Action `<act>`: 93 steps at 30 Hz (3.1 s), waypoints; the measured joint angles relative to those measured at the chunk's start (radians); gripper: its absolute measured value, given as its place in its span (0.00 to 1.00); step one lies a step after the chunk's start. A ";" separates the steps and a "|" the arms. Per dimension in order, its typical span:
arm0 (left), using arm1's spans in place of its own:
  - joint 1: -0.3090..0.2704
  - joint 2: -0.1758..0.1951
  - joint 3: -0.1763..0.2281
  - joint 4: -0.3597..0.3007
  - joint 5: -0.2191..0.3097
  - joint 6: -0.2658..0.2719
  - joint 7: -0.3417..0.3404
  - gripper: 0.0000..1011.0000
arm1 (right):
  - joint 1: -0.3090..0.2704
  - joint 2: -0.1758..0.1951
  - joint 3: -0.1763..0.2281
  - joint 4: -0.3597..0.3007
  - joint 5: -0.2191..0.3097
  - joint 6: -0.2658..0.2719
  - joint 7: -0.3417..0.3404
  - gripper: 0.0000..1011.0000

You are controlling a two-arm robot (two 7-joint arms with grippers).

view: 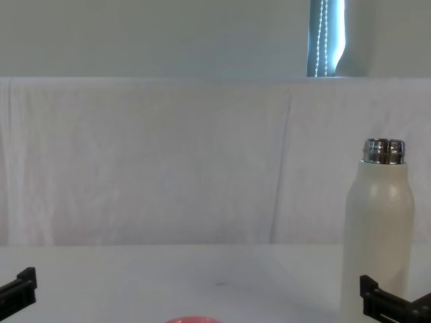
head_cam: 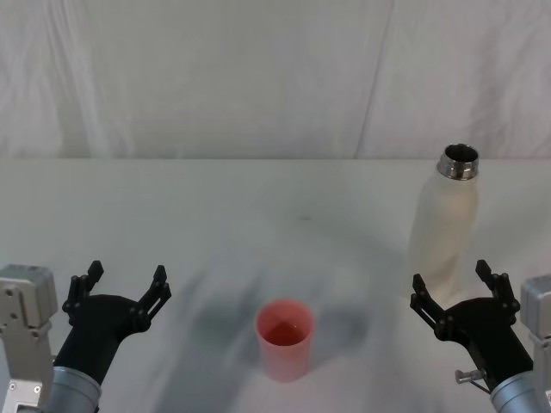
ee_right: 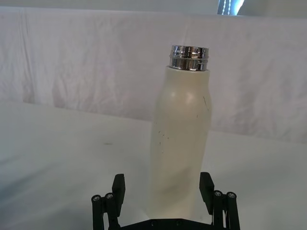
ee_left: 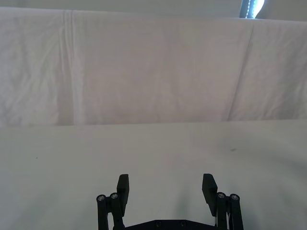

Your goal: Grasp the thermos with one hand and pour water into the cup lid.

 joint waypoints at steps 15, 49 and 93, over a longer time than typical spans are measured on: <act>0.000 0.000 0.000 0.000 0.000 0.000 0.000 0.99 | 0.000 0.000 0.000 0.000 0.000 0.000 0.000 0.99; 0.000 0.000 0.000 0.000 0.000 0.000 0.000 0.99 | 0.000 0.000 0.000 0.000 0.000 0.000 0.000 0.99; 0.000 0.000 0.000 0.000 0.000 0.000 0.000 0.99 | 0.000 0.000 0.000 0.000 0.000 0.000 0.000 0.99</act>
